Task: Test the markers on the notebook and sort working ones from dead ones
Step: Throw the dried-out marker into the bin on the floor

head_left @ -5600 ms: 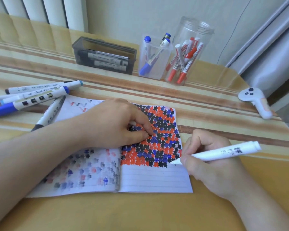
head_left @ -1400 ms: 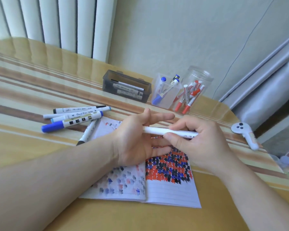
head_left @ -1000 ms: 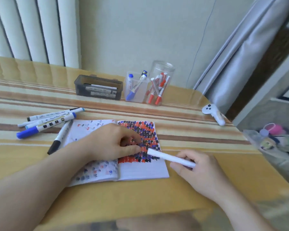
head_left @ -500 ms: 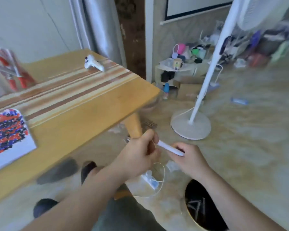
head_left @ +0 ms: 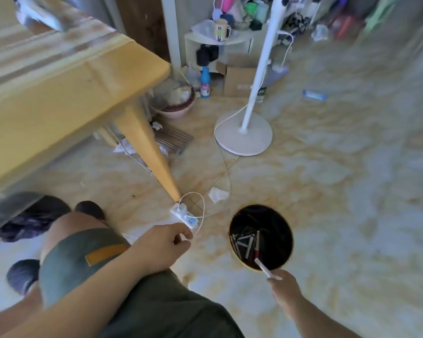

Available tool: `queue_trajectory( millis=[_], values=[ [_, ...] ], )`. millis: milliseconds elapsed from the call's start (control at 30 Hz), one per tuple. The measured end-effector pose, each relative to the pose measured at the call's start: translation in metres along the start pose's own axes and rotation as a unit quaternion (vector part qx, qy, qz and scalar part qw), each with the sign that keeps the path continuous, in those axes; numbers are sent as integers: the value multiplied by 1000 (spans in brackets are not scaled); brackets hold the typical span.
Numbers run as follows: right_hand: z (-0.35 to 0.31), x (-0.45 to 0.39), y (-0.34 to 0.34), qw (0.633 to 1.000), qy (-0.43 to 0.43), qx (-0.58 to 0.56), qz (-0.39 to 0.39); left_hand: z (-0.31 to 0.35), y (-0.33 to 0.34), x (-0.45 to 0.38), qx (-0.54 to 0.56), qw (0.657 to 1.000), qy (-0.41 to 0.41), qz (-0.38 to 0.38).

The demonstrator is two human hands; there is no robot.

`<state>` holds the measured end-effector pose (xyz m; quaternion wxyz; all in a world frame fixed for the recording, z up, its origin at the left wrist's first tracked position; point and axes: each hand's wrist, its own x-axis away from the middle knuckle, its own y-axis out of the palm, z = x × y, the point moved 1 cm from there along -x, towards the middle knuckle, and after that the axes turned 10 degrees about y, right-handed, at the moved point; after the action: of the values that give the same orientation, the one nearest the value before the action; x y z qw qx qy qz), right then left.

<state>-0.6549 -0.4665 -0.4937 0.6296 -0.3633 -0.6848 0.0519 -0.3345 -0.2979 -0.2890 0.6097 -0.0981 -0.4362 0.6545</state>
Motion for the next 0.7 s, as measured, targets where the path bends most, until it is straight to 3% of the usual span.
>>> queue_trajectory(
  millis=[100,200,333,433,567,700],
  values=[
    [-29,-11,-14,997,-17,-72,14,-1,1,0,-15,1000,5,-25],
    [-74,-4,-25,995,-83,-47,10,6,4,3,-45,998,35,-35],
    [-142,65,-25,985,-168,-41,-4,13,-16,14,-31,996,80,5],
    [-188,110,-11,968,-245,-57,-7,19,-68,41,-14,990,120,68],
    [-267,208,10,910,-413,-24,-22,21,-178,119,0,965,162,206],
    [-344,347,28,810,-583,-5,-59,-20,-275,202,-9,928,145,344]
  ],
)
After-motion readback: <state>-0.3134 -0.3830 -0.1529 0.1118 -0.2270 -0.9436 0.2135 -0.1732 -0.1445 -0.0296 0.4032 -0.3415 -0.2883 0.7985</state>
